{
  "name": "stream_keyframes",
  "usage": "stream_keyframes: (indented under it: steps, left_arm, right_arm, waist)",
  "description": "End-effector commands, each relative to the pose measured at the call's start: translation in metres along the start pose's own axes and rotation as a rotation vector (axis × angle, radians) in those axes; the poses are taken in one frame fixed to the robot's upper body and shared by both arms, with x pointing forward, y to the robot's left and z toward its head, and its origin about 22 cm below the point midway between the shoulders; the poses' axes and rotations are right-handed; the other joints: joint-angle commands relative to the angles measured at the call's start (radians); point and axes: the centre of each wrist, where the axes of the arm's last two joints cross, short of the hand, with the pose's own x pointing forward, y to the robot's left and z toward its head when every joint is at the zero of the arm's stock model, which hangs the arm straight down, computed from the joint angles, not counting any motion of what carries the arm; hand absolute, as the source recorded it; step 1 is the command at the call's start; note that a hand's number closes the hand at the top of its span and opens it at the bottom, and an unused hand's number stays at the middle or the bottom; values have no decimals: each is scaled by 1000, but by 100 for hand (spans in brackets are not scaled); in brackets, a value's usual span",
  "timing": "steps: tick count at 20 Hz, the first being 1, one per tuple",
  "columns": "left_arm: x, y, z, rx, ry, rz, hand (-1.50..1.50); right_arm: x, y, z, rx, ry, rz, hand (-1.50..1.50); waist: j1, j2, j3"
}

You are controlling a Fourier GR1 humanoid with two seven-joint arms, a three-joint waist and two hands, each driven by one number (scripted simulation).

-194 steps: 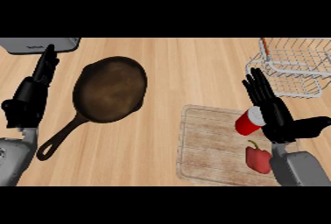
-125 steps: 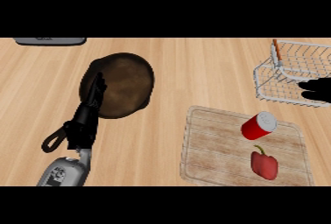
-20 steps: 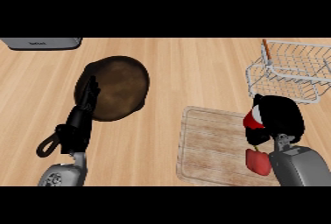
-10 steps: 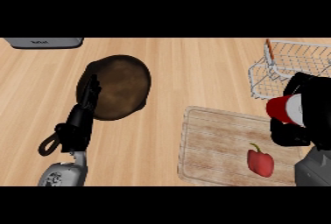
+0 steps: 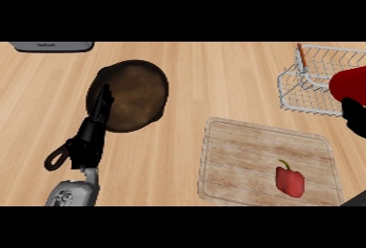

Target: Pick the can from the cutting board and place it in the tiered basket

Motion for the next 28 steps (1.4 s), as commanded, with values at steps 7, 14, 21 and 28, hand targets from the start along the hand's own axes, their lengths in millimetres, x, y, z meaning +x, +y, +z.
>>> stream_keyframes:
  steps: [7,14,21,28]
  left_arm:
    - [16,-1,-23,10,-18,-17,0]
    - [7,3,1,-14,-6,-7,0]
    - [7,-19,4,-10,6,-4,0]
    - [17,-3,3,-5,-18,11,0]
  right_arm:
    - [9,-18,-63,18,72,-94,150]
    - [-17,-3,-97,-8,109,-38,150]
    - [-45,8,-133,-30,111,37,150]
    - [-63,53,-161,42,277,-250,-150]
  waist:
    - [5,7,1]
    - [6,5,1]
    - [6,6,1]
    - [16,6,2]
